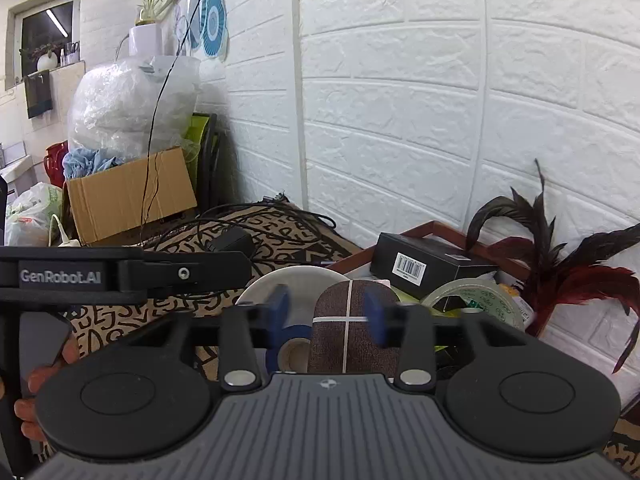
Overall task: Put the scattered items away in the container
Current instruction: 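Lower the tape roll into the box and open the left gripper, then move the left gripper back over the snack packet on the table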
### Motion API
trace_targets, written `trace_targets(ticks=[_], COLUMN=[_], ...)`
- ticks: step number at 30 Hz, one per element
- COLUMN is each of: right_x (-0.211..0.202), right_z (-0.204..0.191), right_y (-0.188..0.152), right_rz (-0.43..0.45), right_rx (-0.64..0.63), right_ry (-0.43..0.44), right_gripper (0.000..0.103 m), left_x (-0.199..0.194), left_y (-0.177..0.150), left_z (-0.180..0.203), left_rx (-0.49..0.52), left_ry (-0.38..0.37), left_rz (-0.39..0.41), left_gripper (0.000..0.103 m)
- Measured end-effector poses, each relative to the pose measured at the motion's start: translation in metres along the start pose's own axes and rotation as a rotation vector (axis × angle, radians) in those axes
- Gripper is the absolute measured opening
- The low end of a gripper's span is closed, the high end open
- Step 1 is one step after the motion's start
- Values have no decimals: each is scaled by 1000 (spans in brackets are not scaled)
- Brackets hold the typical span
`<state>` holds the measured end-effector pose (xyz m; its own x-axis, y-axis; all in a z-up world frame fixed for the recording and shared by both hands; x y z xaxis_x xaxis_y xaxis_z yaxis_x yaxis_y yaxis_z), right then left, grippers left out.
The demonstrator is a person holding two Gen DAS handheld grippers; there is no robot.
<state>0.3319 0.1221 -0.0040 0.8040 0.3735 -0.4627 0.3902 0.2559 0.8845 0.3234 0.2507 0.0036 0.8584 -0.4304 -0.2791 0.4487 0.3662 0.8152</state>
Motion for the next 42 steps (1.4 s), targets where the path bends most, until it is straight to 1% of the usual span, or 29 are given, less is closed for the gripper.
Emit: trace_targets(ticks=[1,3,4,5,7,10,17,28,35,39,42], right_x=[-3,-7,-9,-11,-16,-22,-42,-86,-125,-149,-166], right_z=[1,2,3,2,2,1,3,6,11,21,30], right_y=[0,0,-1,-2,-5,-9,-15,-11,-21,-35,-51], right_rz=[14,28,25,21,21,18,16,65,105,119,118], right_rx=[-4,-11,-11,-10,-16,-39,-42,-79,-130,-142,-118], right_ry=[-10,-18,-15,-12,-17,-34,-45,-75,-106,-127,-137], right_gripper=[81,84,88,95,102,102,102,103,103,103,103], left_x=[-1,-4,-5,-6,-8,-11,-20,-42,-59,-64,-68], left_y=[-1,-3,-4,-6,-9,-15,-22,-27,-47,-68,-88], left_z=[3,9,12,14,17,22,42,82,120,139,153], left_rx=[7,25,31,33,22,24,44,80,98,73,67], left_ry=[0,-4,-4,0,27,62,37,6,-55,-96,-129], left_rz=[1,1,-5,-14,-35,-62,-77,-65,-75,-101,-114], left_gripper=[103,103,103,103,103,103,103,103,103,103,103])
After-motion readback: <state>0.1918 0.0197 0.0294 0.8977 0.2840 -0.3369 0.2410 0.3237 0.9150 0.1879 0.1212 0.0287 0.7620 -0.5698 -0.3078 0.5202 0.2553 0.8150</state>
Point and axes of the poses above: each gripper's, at about its wrist camera, not at the fingertips, and x roughly the way its jaws point, z to its right, y to its top, the point moved 9 cm from there along x, roughly the way its jaws point, and after that the axes turned 12 degrees about -y, right-handed, at the moved point
